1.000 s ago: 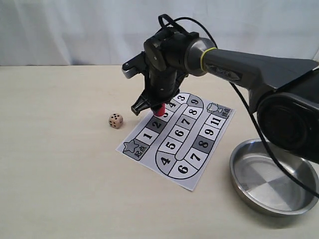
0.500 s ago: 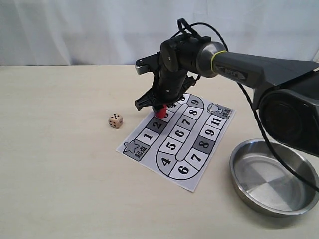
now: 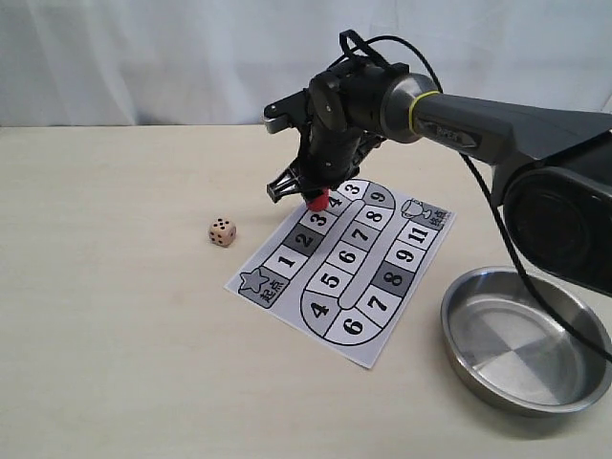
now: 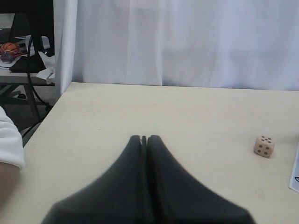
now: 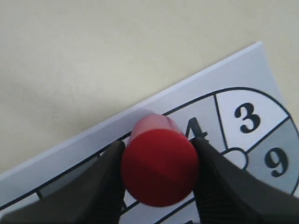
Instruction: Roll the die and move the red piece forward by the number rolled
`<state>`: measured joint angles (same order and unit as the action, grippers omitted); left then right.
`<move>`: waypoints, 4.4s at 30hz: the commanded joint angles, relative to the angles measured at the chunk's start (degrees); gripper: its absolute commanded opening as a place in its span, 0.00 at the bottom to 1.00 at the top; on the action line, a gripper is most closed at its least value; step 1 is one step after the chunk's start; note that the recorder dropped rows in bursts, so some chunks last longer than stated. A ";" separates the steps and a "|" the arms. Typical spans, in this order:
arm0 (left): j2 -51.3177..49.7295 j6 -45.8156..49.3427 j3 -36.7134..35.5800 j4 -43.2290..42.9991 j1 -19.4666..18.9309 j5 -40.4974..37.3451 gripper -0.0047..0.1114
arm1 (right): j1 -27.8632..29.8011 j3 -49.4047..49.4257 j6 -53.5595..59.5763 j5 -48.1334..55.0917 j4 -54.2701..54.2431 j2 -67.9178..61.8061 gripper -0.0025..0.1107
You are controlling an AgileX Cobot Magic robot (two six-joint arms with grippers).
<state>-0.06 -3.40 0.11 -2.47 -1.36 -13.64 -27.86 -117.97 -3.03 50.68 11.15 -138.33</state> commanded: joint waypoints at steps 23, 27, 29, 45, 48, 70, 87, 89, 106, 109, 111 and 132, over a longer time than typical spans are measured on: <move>0.06 -0.29 -0.11 -0.04 0.01 0.25 0.04 | 4.32 0.08 -5.77 -4.43 -2.97 -2.73 0.06; 0.06 -0.29 -0.11 -0.04 0.01 0.25 0.04 | 4.32 0.08 -5.77 -4.43 -2.97 -2.73 0.06; 0.06 -0.29 -0.11 -0.04 0.01 0.45 0.04 | 4.32 0.08 -5.77 -4.43 -2.97 -2.73 0.06; 0.06 -0.29 -0.11 -0.04 0.01 0.68 0.04 | 8.58 0.08 -8.58 -6.25 -4.02 1.64 0.06; 0.06 -0.29 -0.11 -0.04 0.01 0.68 0.04 | 9.71 0.08 -8.58 -6.49 -8.15 0.43 0.06; 0.06 -0.29 -0.11 0.07 0.01 0.22 0.04 | 9.97 0.08 -8.36 -11.56 -11.77 -3.17 0.26; 0.06 -0.29 -0.11 -0.04 0.01 0.59 0.04 | 9.97 0.08 -8.36 -12.94 -8.99 -3.17 0.36; 0.06 -0.29 -0.11 -0.04 0.01 0.59 0.04 | 9.97 0.08 -8.36 -12.82 -8.88 -3.17 0.36; 0.06 -0.29 -0.11 -0.04 0.01 0.59 0.04 | 9.97 0.08 -8.36 -11.45 -8.88 -3.17 0.50; 0.06 -0.29 -0.11 0.08 0.01 0.21 0.04 | 9.97 0.08 -8.36 -11.69 -8.88 -3.17 0.70; 0.06 -0.29 -0.11 0.08 0.01 0.21 0.04 | 9.97 0.08 -8.36 -12.53 -8.88 -3.17 0.70; 0.06 -0.29 -0.11 0.08 0.01 0.21 0.04 | 10.05 0.08 -7.94 11.76 -2.38 8.09 0.06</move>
<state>-0.06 -3.40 0.11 -2.47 -1.36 -13.64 -18.13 -117.94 -11.38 58.33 7.63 -130.87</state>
